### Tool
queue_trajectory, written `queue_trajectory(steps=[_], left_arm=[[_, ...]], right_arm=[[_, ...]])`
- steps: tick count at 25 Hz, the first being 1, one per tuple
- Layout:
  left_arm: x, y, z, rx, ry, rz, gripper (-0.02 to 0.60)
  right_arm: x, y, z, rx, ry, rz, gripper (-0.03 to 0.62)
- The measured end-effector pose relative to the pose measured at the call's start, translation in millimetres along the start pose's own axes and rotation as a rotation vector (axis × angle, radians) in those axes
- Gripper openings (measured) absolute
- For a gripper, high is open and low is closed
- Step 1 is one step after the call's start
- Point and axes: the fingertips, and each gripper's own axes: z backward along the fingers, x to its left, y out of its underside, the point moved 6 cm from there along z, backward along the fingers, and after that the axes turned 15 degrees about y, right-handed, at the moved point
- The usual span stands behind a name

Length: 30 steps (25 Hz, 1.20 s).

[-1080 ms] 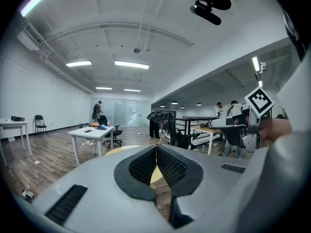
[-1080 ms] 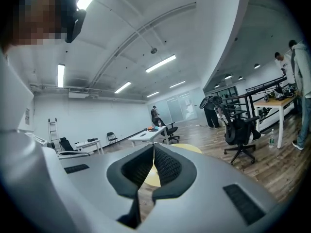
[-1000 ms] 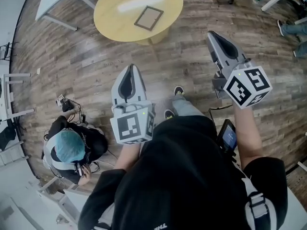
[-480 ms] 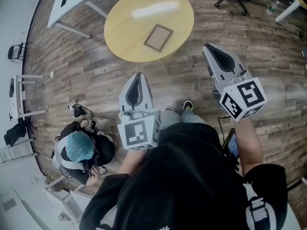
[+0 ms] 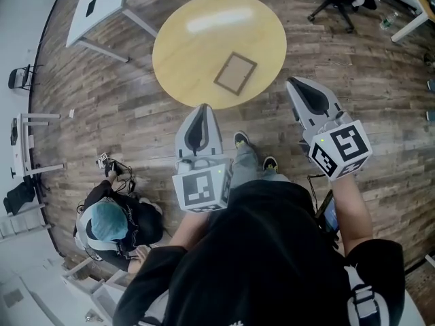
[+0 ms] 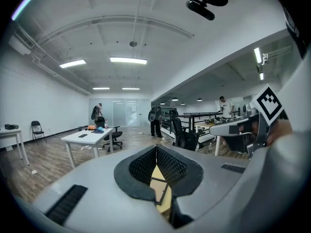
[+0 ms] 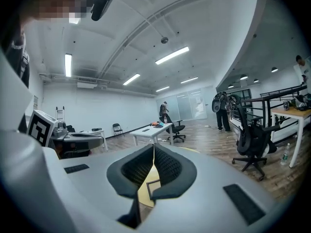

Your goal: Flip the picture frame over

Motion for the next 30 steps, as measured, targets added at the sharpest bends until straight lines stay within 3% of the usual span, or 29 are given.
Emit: queue_trajectory(steps=[5, 14, 19, 27, 28, 30], left_arm=[[52, -7, -28, -0.018, 0.018, 0.003, 0.023], [124, 4, -61, -0.014, 0.057, 0.035, 0.023], [148, 24, -85, 0.005, 0.100, 0.034, 0.023], [145, 48, -104, 0.080, 0.139, 0.072, 0.023], [144, 51, -106, 0.088, 0.136, 0.077, 0.023], [144, 59, -111, 0.103, 0.125, 0.083, 0.023]], right_arm=[[17, -3, -55, 0.014, -0.044, 0.081, 0.018], [65, 12, -125, 0.075, -0.179, 0.427, 0.018], [81, 53, -162, 0.164, -0.299, 0.526, 0.018], [84, 142, -184, 0.419, -0.467, 0.589, 0.024], [84, 154, -187, 0.450, -0.493, 0.604, 0.036], [84, 180, -192, 0.502, -0.552, 0.648, 0.126]])
